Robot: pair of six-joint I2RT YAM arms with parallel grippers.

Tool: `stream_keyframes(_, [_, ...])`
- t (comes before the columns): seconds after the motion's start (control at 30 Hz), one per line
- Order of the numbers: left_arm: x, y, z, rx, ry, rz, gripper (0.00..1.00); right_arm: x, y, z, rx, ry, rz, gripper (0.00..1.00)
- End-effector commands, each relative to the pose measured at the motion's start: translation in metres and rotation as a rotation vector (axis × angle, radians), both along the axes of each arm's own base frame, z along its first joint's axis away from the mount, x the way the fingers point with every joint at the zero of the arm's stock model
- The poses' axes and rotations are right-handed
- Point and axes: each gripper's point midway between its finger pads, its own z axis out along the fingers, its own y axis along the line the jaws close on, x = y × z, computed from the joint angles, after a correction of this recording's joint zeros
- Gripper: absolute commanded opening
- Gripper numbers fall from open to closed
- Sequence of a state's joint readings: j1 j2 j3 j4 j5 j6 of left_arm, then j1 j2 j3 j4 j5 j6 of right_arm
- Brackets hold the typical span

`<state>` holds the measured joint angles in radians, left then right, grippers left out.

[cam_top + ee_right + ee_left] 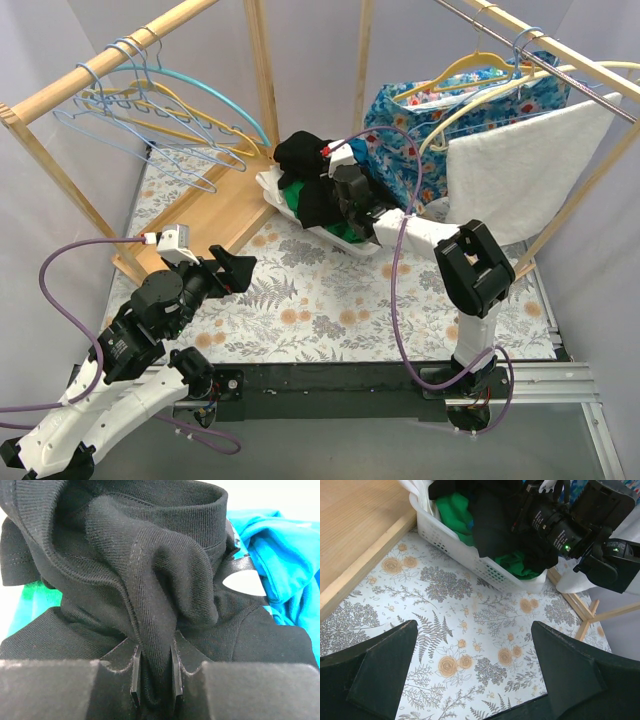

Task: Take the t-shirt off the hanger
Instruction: Place the T-shirt in the bin.

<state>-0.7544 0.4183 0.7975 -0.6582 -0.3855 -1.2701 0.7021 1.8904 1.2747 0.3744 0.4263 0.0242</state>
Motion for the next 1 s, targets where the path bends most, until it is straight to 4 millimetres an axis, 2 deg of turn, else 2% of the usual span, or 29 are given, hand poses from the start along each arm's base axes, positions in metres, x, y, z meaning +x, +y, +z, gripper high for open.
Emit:
stream_keyframes(0.0, [0.001,0.002,0.003,0.002,-0.008,0.012,0.98,-0.017,-0.011,-0.059,-0.093,0.207,-0.001,0.01])
stream_keyframes(0.03, [0.001,0.003,0.004,0.004,-0.009,0.013,0.98,-0.017,-0.012,-0.044,-0.074,0.185,-0.007,0.05])
stream_keyframes(0.07, [0.000,0.003,0.005,0.004,-0.010,0.011,0.98,-0.018,-0.014,-0.037,-0.063,0.174,-0.014,0.23])
stream_keyframes(0.1, [0.000,0.004,0.005,0.006,-0.011,0.015,0.98,-0.020,-0.017,-0.032,-0.054,0.167,-0.021,0.33])
stream_keyframes(0.13, [0.001,0.005,0.005,0.009,-0.011,0.018,0.98,-0.023,-0.019,-0.014,-0.030,0.140,-0.024,0.40])
stream_keyframes(0.17, [0.000,0.005,0.005,0.014,-0.014,0.017,0.98,-0.025,-0.020,-0.006,-0.020,0.125,-0.023,0.52])
stream_keyframes(0.2, [0.000,0.006,0.006,0.017,-0.017,0.017,0.98,-0.029,-0.023,-0.002,-0.015,0.119,-0.028,0.56])
stream_keyframes(0.23, [0.000,0.007,0.008,0.020,-0.023,0.017,0.98,-0.031,-0.026,0.014,0.003,0.093,-0.030,0.60])
stream_keyframes(0.27, [0.000,0.008,0.008,0.023,-0.024,0.020,0.98,-0.035,-0.026,0.021,0.011,0.082,-0.030,0.66])
stream_keyframes(0.3, [0.000,0.008,0.008,0.031,-0.026,0.018,0.98,-0.038,-0.029,0.026,0.008,0.078,-0.037,0.67])
stream_keyframes(0.33, [0.000,0.009,0.008,0.035,-0.027,0.022,0.98,-0.041,-0.029,0.042,0.024,0.061,-0.031,0.67])
stream_keyframes(0.4, [0.001,0.009,0.007,0.044,-0.022,0.023,0.98,-0.049,-0.028,0.052,0.011,0.069,-0.020,0.68])
stream_keyframes(0.43, [0.002,0.010,0.006,0.051,-0.015,0.033,0.98,-0.053,-0.027,0.070,0.016,0.036,-0.007,0.69])
stream_keyframes(0.53, [0.003,0.010,0.005,0.057,-0.007,0.037,0.98,-0.069,-0.021,0.098,0.026,-0.016,0.025,0.73])
stream_keyframes(0.63, [0.005,0.008,0.009,0.047,-0.012,0.038,0.98,-0.081,-0.017,0.114,0.029,-0.045,0.042,0.77])
stream_keyframes(0.83, [0.009,0.004,0.011,0.026,0.005,0.052,0.98,-0.106,-0.017,0.132,0.046,-0.085,0.054,0.79])
stream_keyframes(0.87, [0.011,0.003,0.010,0.021,0.015,0.060,0.98,-0.114,-0.013,0.133,0.048,-0.087,0.070,0.79])
stream_keyframes(0.9, [0.012,0.005,0.008,0.021,0.022,0.076,0.98,-0.120,-0.015,0.126,0.032,-0.083,0.065,0.79])
stream_keyframes(0.97, [0.013,0.006,0.005,0.015,0.041,0.094,0.98,-0.138,-0.013,0.131,0.042,-0.095,0.090,0.79])
